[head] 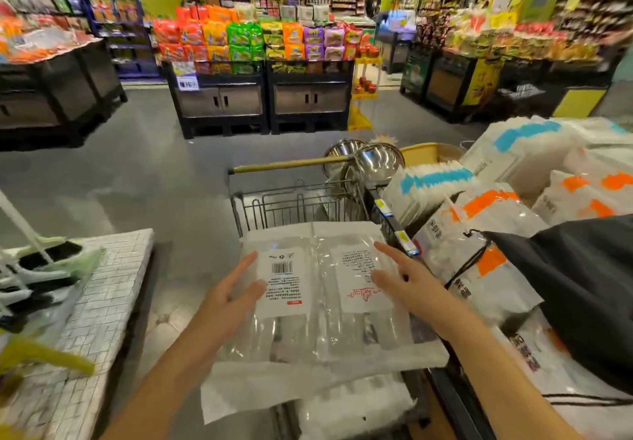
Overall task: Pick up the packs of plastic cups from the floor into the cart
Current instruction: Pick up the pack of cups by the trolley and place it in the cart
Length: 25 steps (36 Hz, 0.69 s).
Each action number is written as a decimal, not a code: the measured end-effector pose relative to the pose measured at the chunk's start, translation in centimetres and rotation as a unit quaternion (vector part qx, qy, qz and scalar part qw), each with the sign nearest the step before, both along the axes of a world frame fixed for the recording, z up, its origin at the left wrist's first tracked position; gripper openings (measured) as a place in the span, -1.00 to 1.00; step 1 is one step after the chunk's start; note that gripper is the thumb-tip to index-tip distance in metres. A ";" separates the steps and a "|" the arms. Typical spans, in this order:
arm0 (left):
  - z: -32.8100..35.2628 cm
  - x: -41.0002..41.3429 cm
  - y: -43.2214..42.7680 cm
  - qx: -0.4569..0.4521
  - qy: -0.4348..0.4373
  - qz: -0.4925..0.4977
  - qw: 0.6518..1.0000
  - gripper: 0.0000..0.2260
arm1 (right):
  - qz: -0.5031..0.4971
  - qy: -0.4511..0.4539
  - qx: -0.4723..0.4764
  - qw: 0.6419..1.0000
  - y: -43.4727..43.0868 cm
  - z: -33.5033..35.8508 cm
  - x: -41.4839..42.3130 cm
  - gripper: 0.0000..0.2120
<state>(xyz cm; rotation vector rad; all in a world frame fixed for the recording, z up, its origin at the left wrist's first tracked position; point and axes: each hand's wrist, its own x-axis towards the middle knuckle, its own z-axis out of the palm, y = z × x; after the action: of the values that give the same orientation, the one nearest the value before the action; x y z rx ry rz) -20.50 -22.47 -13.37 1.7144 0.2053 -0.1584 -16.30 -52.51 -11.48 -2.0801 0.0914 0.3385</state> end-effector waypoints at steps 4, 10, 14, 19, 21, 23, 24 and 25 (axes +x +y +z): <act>-1.5 4.6 1.4 -0.011 0.007 -0.004 1.000 -0.57 | -0.011 0.001 0.002 1.000 1.1 -1.0 3.4 -0.41; -3.4 10.6 1.0 -0.025 0.022 -0.007 0.999 -0.55 | -0.014 0.002 0.018 1.000 1.2 -2.6 8.7 -0.44; -6.4 14.7 0.5 -0.030 0.035 -0.020 0.999 -0.52 | -0.021 0.009 0.021 1.000 0.6 -5.5 13.6 -0.41; -11.4 20.6 -0.4 0.011 0.065 0.001 0.998 -0.49 | -0.010 0.041 0.023 0.999 0.2 -11.3 20.6 -0.39; -13.8 22.5 -0.8 0.023 0.082 0.014 0.996 -0.48 | 0.002 0.055 0.021 0.998 0.1 -14.2 23.2 -0.39; -16.3 24.6 -1.5 0.030 0.103 0.031 0.994 -0.45 | 0.021 0.061 0.011 0.998 0.0 -17.4 25.8 -0.39; -17.7 25.7 -1.8 0.034 0.110 0.039 0.993 -0.45 | 0.031 0.068 0.007 0.997 -0.2 -19.2 27.1 -0.39; -19.1 26.7 -2.2 0.035 0.117 0.046 0.991 -0.44 | 0.041 0.072 0.003 0.997 -0.2 -20.8 28.3 -0.39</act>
<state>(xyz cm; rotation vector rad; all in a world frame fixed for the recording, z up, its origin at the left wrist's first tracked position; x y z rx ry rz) 6.20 -24.65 -32.43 1.7517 0.4679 -0.2882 11.99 -52.74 -32.25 -2.0563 0.0905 0.5382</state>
